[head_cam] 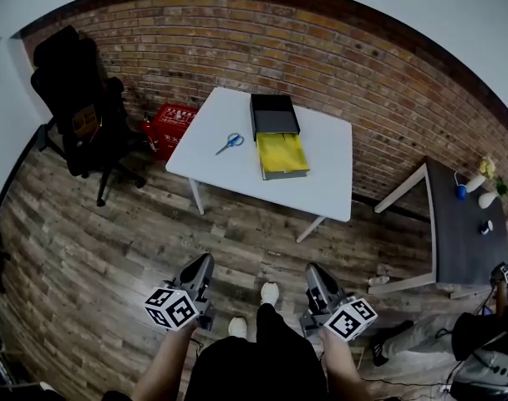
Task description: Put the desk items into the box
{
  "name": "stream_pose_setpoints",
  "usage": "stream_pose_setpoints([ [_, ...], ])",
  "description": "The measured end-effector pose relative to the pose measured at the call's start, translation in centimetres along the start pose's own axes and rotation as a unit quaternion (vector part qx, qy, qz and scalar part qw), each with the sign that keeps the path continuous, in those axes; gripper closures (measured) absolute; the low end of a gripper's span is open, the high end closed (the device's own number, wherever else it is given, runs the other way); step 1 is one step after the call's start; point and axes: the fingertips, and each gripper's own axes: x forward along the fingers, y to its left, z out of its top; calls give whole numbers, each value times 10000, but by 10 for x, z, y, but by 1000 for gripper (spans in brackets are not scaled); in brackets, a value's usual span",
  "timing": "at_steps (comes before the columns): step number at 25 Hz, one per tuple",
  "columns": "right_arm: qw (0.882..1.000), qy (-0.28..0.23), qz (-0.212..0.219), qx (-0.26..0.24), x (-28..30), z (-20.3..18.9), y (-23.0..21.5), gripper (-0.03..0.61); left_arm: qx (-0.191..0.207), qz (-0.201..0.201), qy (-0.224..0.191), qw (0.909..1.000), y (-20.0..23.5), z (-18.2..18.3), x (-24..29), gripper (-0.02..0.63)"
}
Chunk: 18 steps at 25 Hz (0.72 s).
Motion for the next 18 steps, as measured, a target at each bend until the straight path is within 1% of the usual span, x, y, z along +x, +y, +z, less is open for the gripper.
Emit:
stream_pose_setpoints([
  [4,9998,96,100,-144,14,0,-9,555,19,18,50,10000,2,1,14,600],
  [9,9996,183,182,-103,37,7,-32,555,-8,78,82,9999,8,6,41,600],
  [18,9990,238,369,-103,93,42,-80,555,87,203,36,9997,19,33,110,600],
])
